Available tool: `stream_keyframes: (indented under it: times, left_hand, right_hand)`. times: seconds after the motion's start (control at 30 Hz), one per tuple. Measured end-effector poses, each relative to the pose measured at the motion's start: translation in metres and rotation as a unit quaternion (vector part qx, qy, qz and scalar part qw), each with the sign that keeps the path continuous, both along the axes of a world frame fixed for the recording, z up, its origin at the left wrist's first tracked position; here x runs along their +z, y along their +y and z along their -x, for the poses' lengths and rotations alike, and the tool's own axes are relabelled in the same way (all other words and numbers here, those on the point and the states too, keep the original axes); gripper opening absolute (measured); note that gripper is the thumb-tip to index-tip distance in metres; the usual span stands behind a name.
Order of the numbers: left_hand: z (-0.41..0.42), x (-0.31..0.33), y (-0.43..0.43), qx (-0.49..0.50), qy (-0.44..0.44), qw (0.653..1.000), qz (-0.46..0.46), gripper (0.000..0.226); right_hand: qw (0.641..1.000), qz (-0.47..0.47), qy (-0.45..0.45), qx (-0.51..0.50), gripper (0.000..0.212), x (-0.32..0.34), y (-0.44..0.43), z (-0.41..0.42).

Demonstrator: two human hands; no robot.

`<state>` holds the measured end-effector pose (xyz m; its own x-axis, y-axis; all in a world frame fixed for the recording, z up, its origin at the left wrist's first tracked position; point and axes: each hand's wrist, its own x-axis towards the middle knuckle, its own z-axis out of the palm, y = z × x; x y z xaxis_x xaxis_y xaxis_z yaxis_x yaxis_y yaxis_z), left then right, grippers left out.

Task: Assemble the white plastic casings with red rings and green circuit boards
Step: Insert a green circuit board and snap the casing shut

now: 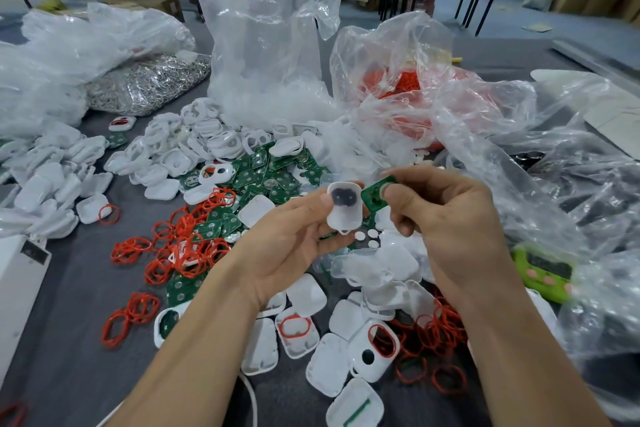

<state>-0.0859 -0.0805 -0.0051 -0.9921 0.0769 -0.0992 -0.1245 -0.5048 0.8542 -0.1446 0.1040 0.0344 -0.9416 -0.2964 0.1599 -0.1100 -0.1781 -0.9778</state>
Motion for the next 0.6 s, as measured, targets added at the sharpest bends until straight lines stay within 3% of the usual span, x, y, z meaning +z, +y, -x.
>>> stream_keyframes:
  times: [0.13, 0.27, 0.4, 0.6]
  left_hand:
    - [0.000, 0.002, 0.000, -0.003, -0.007, 1.000, -0.011, 0.038]
    - [-0.001, 0.002, -0.001, -0.018, 0.011, 1.000, -0.019, 0.033]
    - [-0.003, 0.002, -0.002, -0.026, 0.026, 0.998, -0.045, 0.062]
    - [-0.003, 0.004, -0.002, -0.025, 0.026, 0.997, -0.063, 0.061]
  right_hand:
    - [0.994, -0.107, 0.008, -0.039, 0.035, -0.005, 0.000, 0.002]
    - [0.967, -0.217, 0.044, -0.129, 0.035, -0.011, 0.005, 0.007]
    - [0.945, -0.258, 0.106, -0.173, 0.031, -0.008, 0.007, 0.006]
    - [0.936, -0.293, 0.075, -0.179, 0.026, -0.008, 0.005, 0.005]
